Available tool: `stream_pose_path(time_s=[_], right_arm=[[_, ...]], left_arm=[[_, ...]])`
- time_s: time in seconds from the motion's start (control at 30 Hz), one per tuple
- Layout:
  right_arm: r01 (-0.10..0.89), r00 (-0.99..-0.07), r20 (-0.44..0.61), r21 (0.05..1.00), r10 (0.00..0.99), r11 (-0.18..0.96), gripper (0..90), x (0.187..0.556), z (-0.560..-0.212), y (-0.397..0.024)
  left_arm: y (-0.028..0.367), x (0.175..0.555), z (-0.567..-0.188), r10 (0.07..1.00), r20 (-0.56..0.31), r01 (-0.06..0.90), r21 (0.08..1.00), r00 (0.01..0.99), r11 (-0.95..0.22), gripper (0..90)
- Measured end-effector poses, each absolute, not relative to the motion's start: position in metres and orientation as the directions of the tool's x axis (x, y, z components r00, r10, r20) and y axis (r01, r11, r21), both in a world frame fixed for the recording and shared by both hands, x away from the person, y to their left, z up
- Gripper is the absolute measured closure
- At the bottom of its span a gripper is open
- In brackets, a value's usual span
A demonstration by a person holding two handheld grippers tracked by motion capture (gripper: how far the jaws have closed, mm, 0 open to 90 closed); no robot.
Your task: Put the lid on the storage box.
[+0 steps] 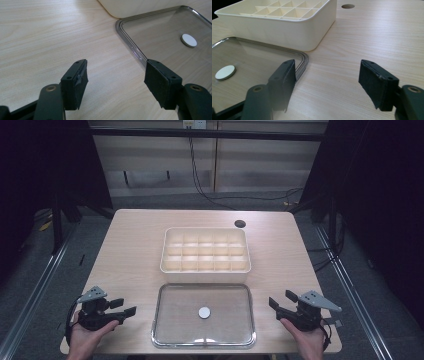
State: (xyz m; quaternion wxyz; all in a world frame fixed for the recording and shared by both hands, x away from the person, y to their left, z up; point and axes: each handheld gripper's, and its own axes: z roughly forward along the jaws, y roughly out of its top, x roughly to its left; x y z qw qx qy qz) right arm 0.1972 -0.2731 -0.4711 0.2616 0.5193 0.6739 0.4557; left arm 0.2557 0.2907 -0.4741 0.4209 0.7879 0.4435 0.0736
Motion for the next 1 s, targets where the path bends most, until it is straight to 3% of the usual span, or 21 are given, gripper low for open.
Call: stream_pose_path(time_s=[0.17,0.4,0.6,0.73,1.0], right_arm=[[0.454,-0.334,0.124,0.890,0.934,0.045,32.3,0.193,-0.467,-0.271],[0.527,-0.385,0.169,0.848,0.907,0.066,36.4,0.186,-0.467,-0.261],[0.524,-0.376,0.116,0.845,0.919,0.107,36.9,0.188,-0.462,-0.246],[0.563,-0.422,0.176,0.819,0.890,0.105,37.3,0.197,-0.461,-0.235],[0.608,-0.445,0.193,0.782,0.874,0.137,29.9,0.218,-0.456,-0.222]], left_arm=[[0.288,0.255,-0.475,0.750,-0.255,0.637,0.720,0.611,-0.274,34.6],[0.285,0.250,-0.471,0.721,-0.280,0.635,0.721,0.633,-0.277,34.3],[0.284,0.256,-0.474,0.706,-0.319,0.656,0.706,0.632,-0.268,29.7],[0.278,0.260,-0.476,0.700,-0.309,0.657,0.692,0.644,-0.299,29.0],[0.264,0.271,-0.467,0.691,-0.278,0.631,0.704,0.667,-0.327,34.1]])
